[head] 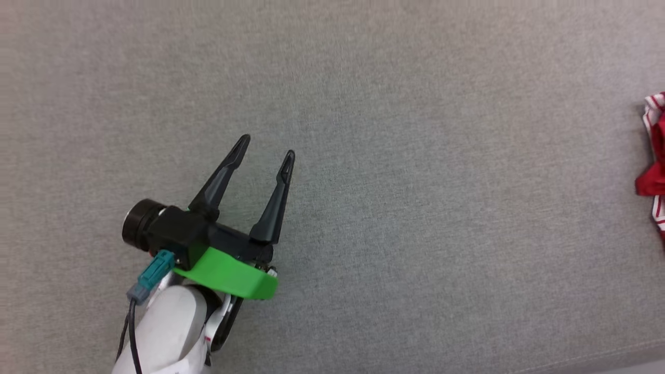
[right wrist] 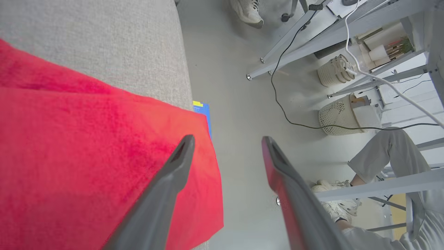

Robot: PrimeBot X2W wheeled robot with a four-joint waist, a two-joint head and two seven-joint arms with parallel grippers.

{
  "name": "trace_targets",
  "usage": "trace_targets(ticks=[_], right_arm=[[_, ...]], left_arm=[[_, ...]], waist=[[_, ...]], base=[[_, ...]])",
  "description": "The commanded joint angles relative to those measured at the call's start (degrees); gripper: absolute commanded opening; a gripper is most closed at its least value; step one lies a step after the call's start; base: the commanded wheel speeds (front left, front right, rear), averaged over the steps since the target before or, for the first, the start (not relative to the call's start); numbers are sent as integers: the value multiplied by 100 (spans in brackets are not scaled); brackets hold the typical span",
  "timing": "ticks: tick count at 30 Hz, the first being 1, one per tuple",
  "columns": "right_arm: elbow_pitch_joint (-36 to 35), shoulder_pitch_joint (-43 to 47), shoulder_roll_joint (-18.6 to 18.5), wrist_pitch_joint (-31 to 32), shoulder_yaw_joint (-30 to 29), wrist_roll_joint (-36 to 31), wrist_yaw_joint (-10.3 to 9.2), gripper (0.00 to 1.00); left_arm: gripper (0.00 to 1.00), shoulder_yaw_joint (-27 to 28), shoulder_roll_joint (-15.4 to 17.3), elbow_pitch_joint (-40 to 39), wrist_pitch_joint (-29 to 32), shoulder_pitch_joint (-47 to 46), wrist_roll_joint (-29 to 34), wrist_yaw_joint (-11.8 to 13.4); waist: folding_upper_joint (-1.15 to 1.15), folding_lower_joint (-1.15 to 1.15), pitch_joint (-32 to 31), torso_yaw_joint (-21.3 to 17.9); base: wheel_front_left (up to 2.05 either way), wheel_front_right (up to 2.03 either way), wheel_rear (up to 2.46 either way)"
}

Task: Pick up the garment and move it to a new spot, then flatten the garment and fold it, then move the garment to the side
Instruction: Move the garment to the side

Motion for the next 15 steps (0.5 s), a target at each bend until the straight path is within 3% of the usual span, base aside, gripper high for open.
trace_targets(ticks=[1,10,15], right_arm=[[-171,-50,103,-75,90,177,-4,100],[-2252,797,920,-175,369,1545,-4,100],[-3346,1612,1421,-136,241,1827,-4,100]], left_arm=[[100,88,-52,33,-31,118,-50,18],[100,690,-355,347,-33,713,-62,76],[100,961,-478,540,-33,956,-83,147]], waist=[[0,0,-622,141],[0,0,-1559,473],[0,0,-1851,650]], base=[[0,0,0],[0,0,0],[0,0,0]])
